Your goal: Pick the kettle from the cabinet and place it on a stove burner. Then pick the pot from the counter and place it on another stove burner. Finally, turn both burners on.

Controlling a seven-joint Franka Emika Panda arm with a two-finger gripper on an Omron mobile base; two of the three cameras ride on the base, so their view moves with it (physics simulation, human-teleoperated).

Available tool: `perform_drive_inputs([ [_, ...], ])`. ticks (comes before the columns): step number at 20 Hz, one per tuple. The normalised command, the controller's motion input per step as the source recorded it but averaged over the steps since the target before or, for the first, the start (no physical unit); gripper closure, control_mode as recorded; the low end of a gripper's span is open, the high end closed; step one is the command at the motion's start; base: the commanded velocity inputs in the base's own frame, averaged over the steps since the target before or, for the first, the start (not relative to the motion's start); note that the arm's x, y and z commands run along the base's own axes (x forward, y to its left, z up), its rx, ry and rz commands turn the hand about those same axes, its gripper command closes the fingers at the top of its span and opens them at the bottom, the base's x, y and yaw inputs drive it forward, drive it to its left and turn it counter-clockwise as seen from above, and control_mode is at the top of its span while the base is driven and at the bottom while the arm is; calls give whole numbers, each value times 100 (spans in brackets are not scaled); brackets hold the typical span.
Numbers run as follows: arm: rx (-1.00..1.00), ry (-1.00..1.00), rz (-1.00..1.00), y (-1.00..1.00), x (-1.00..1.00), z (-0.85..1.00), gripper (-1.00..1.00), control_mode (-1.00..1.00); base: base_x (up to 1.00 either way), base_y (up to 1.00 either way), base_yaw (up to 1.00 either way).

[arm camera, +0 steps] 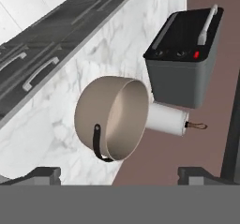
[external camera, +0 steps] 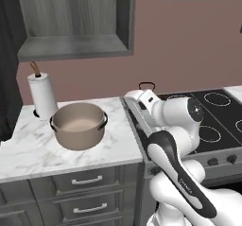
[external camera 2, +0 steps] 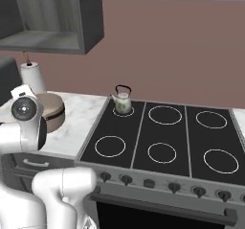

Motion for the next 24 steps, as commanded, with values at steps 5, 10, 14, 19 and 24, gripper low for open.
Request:
perform_drive_inputs([
  [5,0,0,0,0,0,0,-100,100,0,44,-2],
  [10,0,0,0,0,0,0,-100,100,2,37,-1],
  [14,0,0,0,0,0,0,-100,100,19,24,0],
  [19,0,0,0,0,0,0,-100,100,32,21,0],
  [24,0,0,0,0,0,0,-100,100,39,21,0],
])
